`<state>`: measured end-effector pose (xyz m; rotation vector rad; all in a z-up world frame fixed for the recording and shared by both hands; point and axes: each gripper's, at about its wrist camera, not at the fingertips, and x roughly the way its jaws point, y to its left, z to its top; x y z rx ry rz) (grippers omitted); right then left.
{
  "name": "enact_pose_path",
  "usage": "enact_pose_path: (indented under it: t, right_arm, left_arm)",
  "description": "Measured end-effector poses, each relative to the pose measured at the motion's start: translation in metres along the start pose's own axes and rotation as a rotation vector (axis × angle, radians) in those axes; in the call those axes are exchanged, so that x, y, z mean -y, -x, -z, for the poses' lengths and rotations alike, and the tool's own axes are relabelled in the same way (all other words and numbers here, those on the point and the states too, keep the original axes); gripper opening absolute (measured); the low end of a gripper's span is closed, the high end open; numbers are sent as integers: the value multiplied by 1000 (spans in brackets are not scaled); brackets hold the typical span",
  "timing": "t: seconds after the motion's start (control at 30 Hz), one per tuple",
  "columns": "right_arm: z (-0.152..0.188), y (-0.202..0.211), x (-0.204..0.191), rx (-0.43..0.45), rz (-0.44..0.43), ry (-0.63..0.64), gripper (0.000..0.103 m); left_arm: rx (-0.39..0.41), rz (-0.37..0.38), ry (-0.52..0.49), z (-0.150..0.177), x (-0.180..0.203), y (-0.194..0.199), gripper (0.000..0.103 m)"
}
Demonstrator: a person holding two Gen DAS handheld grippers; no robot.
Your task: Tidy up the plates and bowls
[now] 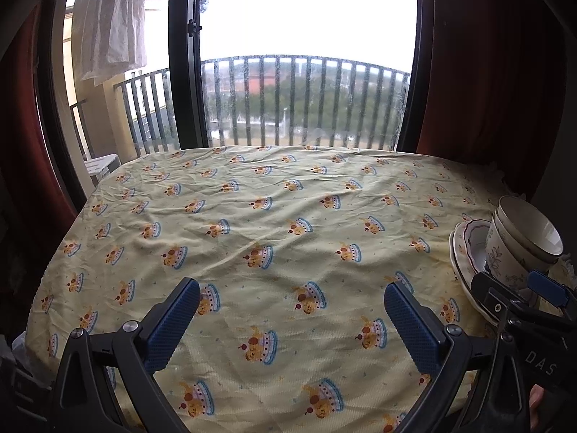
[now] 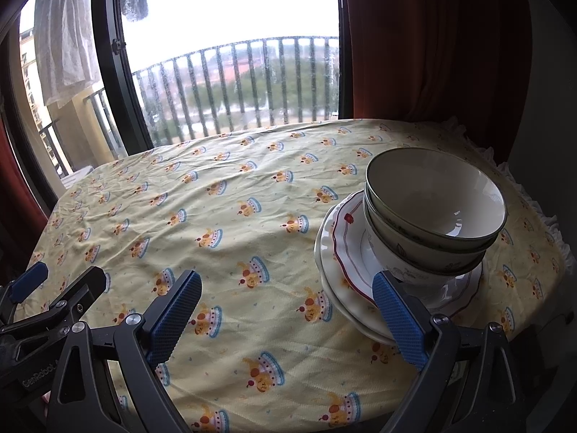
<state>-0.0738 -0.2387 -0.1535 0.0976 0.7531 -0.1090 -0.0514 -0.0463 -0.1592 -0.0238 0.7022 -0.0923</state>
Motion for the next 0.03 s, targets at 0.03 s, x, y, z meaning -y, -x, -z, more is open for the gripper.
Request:
enact_pose_path:
  t: [0.03]
  right_arm:
    - [0,0,0,1,1,0,97]
  left_arm:
    - [-1,1,1,0,0,1,103]
